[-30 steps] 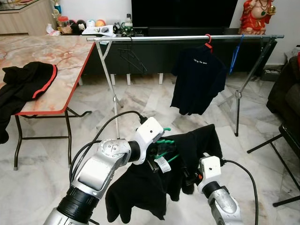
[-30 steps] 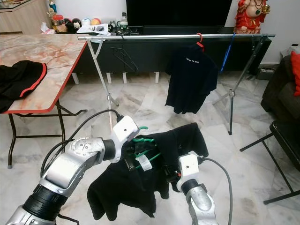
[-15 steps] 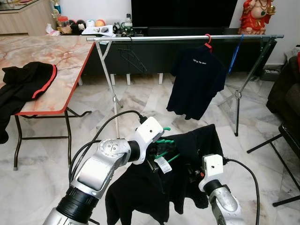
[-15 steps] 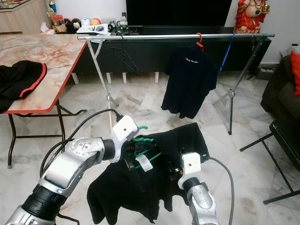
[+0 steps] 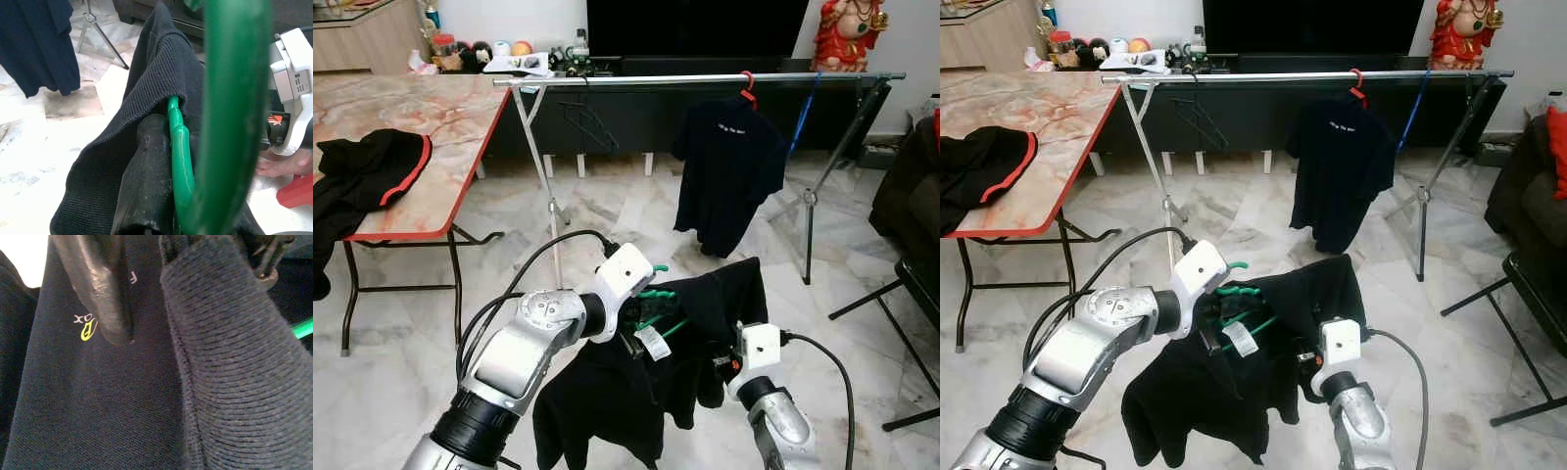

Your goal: Hang hanger

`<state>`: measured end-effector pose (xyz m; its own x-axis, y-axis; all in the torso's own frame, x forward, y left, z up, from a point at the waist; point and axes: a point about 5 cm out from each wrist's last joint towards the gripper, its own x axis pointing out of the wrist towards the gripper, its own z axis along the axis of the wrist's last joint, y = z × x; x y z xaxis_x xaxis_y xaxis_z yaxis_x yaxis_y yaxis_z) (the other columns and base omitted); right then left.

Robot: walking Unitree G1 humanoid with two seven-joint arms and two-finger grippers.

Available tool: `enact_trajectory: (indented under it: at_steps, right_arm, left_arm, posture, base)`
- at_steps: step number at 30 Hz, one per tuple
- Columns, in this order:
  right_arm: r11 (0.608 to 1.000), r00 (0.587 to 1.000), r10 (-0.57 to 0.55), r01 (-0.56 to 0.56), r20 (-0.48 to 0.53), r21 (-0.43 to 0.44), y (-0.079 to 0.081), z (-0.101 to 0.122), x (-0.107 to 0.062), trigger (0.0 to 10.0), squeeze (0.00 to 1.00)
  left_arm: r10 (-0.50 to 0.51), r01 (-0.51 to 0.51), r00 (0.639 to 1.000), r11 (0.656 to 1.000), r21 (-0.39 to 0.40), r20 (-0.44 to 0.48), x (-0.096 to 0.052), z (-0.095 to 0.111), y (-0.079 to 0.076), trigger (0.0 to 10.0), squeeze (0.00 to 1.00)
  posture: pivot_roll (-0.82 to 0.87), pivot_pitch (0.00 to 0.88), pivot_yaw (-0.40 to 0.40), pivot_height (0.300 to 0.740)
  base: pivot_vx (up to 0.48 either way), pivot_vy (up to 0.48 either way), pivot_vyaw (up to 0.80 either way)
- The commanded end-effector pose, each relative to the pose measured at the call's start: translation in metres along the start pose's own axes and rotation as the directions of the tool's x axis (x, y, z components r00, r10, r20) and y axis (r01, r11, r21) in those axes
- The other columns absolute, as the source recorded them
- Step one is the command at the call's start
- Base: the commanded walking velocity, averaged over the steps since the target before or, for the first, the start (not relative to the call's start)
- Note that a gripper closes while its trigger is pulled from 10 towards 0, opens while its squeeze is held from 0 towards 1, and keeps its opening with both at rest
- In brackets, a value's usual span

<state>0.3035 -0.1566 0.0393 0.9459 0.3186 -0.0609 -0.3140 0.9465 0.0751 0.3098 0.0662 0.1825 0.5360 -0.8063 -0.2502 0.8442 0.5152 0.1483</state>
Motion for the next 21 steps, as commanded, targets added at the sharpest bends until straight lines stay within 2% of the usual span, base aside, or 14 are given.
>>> enact_trajectory:
  at_steps: [1, 21]
  right_arm:
    - [1.000, 1.000, -0.013, 0.013, 0.003, 0.018, -0.0008, -0.0023, -0.0025, 0.0, 0.00]
    - [1.000, 1.000, -0.012, 0.012, 0.013, 0.017, -0.0015, -0.0009, -0.0024, 0.0, 0.00]
  left_arm:
    - [-0.016, 0.016, 1.000, 1.000, 0.019, 0.027, -0.0008, 0.0066, -0.0032, 10.0, 0.28]
    - [-0.028, 0.027, 0.999, 0.999, 0.024, 0.018, -0.0005, 0.0048, -0.0048, 10.0, 0.28]
  posture:
    - [0.11, 0.080, 0.006, 0.740]
    - [0.11, 0.066, 0.009, 0.740]
  base:
    - [0.000, 0.000, 0.00]
    - [0.000, 0.000, 0.00]
